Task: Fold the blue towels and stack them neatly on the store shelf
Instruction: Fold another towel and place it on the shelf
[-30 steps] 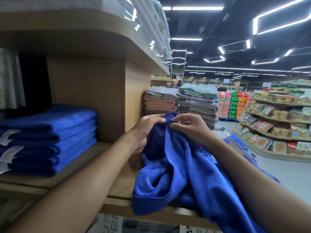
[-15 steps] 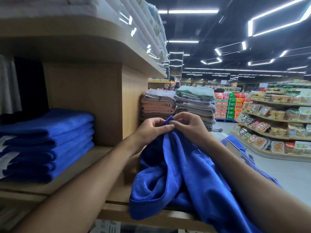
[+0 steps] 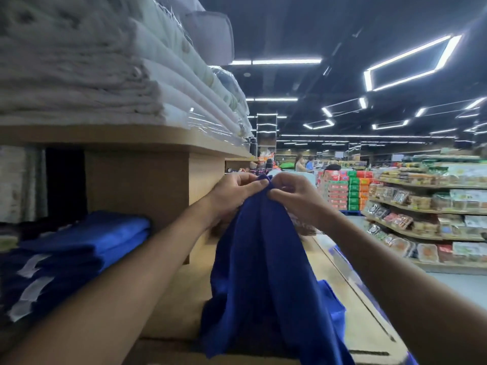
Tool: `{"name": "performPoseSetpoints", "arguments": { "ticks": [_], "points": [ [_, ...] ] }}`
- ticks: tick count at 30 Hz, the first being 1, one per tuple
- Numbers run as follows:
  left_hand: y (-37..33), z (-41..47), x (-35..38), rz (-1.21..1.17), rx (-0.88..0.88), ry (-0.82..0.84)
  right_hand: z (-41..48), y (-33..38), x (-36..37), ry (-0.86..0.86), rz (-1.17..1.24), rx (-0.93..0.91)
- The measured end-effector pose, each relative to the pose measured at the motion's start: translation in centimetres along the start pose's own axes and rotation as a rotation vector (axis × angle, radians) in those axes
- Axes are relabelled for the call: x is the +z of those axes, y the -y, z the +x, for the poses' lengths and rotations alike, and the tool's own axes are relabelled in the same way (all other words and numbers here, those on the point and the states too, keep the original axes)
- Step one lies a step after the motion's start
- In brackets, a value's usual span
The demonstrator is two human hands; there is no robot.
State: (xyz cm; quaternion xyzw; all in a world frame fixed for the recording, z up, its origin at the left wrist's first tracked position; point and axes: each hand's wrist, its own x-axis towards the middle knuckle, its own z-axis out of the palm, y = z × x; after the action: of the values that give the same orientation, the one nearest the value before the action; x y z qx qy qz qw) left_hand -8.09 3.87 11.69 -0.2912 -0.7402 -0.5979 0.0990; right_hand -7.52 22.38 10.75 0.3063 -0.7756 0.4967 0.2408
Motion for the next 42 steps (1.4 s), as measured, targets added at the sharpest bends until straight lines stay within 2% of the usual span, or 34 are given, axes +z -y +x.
{"name": "performPoseSetpoints", "arguments": {
  "ticks": [4, 7, 13, 19, 23, 27, 32, 42],
  "points": [
    [-5.1, 0.2, 1.2, -0.045, 0.005, 0.008, -0.1, 4.5, -2.8, -0.074, -0.077, -0.023],
    [-8.6, 0.3, 1.7, -0.078, -0.009, 0.021, -0.4, 7.7, -4.7, -0.06, -0.039, 0.031],
    [-14.5, 0.2, 1.2, -0.17, 0.013, 0.009, -1.0, 12.6, -7.8, 0.085, -0.058, 0.145],
    [-18.3, 0.1, -0.4, -0.229, 0.079, -0.04, -2.7, 14.4, -9.5, 0.238, -0.11, 0.253],
    [-19.6, 0.1, -1.8, -0.225, 0.133, -0.074, -4.2, 14.7, -10.2, 0.333, -0.087, 0.347],
    [-20.4, -0.3, -3.4, -0.214, 0.159, -0.123, -5.6, 14.8, -10.9, 0.492, -0.18, 0.364],
    [-20.6, -1.0, -5.1, -0.149, 0.186, -0.157, -6.7, 14.8, -12.8, 0.562, -0.25, 0.396],
    [-19.6, -3.6, -7.2, -0.042, 0.275, -0.278, -7.4, 13.9, -18.8, 0.424, -0.27, 0.39]
  ]
}}
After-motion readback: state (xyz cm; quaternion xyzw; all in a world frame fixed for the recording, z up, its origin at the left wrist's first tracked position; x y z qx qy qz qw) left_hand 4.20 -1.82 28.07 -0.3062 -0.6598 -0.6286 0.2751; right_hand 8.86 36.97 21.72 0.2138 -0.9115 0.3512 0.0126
